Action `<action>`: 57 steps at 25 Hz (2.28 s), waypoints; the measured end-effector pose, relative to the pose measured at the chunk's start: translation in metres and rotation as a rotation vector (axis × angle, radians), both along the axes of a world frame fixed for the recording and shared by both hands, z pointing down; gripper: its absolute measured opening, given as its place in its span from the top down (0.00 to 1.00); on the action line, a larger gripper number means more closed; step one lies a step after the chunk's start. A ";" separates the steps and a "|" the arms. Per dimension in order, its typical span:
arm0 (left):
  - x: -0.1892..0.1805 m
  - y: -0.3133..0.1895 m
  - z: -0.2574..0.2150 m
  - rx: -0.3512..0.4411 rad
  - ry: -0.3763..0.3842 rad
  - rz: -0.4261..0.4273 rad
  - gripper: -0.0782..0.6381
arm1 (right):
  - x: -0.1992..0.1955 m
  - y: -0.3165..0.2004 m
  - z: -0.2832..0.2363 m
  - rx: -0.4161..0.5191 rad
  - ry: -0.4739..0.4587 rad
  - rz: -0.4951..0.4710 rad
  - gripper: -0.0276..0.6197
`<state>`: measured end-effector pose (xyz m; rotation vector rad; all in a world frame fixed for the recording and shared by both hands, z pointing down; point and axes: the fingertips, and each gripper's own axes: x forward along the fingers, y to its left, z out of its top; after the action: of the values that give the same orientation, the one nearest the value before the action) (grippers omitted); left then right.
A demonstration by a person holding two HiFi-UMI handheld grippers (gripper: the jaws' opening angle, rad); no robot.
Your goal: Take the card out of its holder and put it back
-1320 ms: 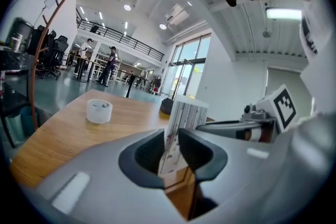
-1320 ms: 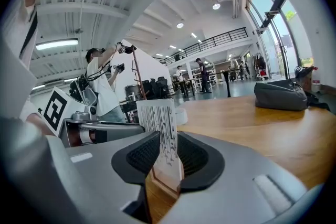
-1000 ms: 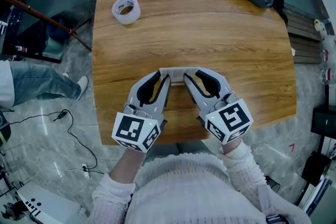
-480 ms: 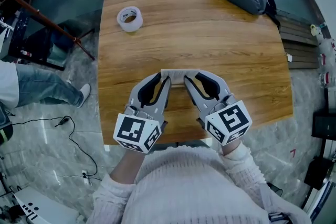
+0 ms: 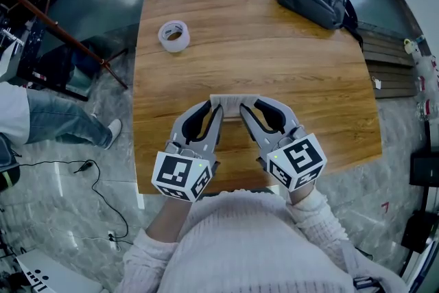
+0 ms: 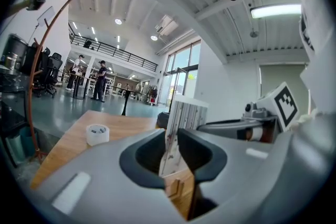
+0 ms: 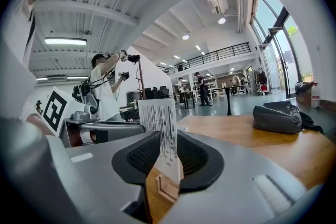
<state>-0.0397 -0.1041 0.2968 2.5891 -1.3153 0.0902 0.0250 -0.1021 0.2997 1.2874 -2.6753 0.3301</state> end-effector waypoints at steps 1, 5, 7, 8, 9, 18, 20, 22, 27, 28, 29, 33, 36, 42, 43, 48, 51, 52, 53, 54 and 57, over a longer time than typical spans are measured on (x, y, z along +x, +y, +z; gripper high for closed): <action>0.000 0.000 -0.001 0.001 0.005 0.002 0.78 | 0.000 0.000 -0.001 0.002 0.000 -0.001 0.82; 0.000 -0.002 -0.001 0.003 0.014 0.009 0.78 | -0.001 -0.001 0.000 0.003 -0.001 -0.002 0.82; 0.001 -0.002 0.001 -0.002 0.014 0.010 0.78 | 0.000 0.000 0.003 -0.002 -0.001 -0.001 0.82; 0.001 -0.002 0.002 -0.004 0.018 0.010 0.78 | 0.001 0.000 0.003 -0.004 0.000 0.000 0.82; 0.001 -0.002 0.003 -0.006 0.021 0.011 0.78 | 0.001 -0.001 0.004 -0.005 -0.001 0.001 0.82; 0.002 -0.007 0.012 -0.034 0.033 0.001 0.78 | 0.002 -0.006 0.015 -0.025 -0.001 -0.007 0.82; 0.002 -0.009 0.014 -0.035 0.031 -0.002 0.78 | 0.001 -0.008 0.016 -0.029 -0.001 -0.007 0.82; 0.001 -0.009 0.016 -0.038 0.030 -0.006 0.78 | 0.001 -0.009 0.018 -0.035 0.000 -0.008 0.82; 0.000 -0.014 0.025 -0.062 0.030 -0.012 0.78 | -0.001 -0.014 0.028 -0.067 -0.007 -0.015 0.82; 0.000 -0.015 0.028 -0.067 0.028 -0.011 0.78 | 0.000 -0.015 0.031 -0.075 -0.008 -0.018 0.82; 0.001 -0.016 0.031 -0.071 0.027 -0.009 0.78 | 0.000 -0.016 0.034 -0.081 -0.009 -0.021 0.82; 0.002 -0.023 0.041 -0.091 0.049 -0.008 0.78 | 0.003 -0.024 0.044 -0.097 -0.010 -0.027 0.82; 0.002 -0.028 0.042 -0.096 0.067 -0.011 0.78 | 0.002 -0.028 0.047 -0.103 -0.007 -0.034 0.82; 0.002 -0.029 0.052 -0.116 0.082 -0.010 0.78 | 0.004 -0.030 0.058 -0.121 -0.015 -0.035 0.82; 0.002 -0.029 0.053 -0.121 0.086 -0.011 0.78 | 0.004 -0.030 0.059 -0.125 -0.016 -0.036 0.82; 0.000 -0.031 0.060 -0.138 0.098 -0.020 0.78 | 0.003 -0.031 0.066 -0.139 -0.018 -0.046 0.82; 0.000 -0.032 0.064 -0.151 0.108 -0.021 0.78 | 0.002 -0.033 0.069 -0.142 -0.007 -0.056 0.82; 0.000 -0.032 0.065 -0.153 0.109 -0.021 0.78 | 0.002 -0.033 0.069 -0.142 -0.005 -0.057 0.82; 0.000 -0.032 0.066 -0.155 0.109 -0.021 0.78 | 0.003 -0.034 0.070 -0.144 -0.004 -0.057 0.82; 0.000 -0.032 0.067 -0.159 0.111 -0.022 0.78 | 0.003 -0.034 0.071 -0.148 -0.004 -0.057 0.82; 0.001 -0.030 0.071 -0.177 0.121 -0.023 0.78 | 0.004 -0.033 0.075 -0.160 -0.002 -0.060 0.82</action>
<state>-0.0387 -0.1346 0.3677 2.3917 -1.2347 0.0428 0.0285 -0.1348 0.3744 1.1594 -2.6210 0.5259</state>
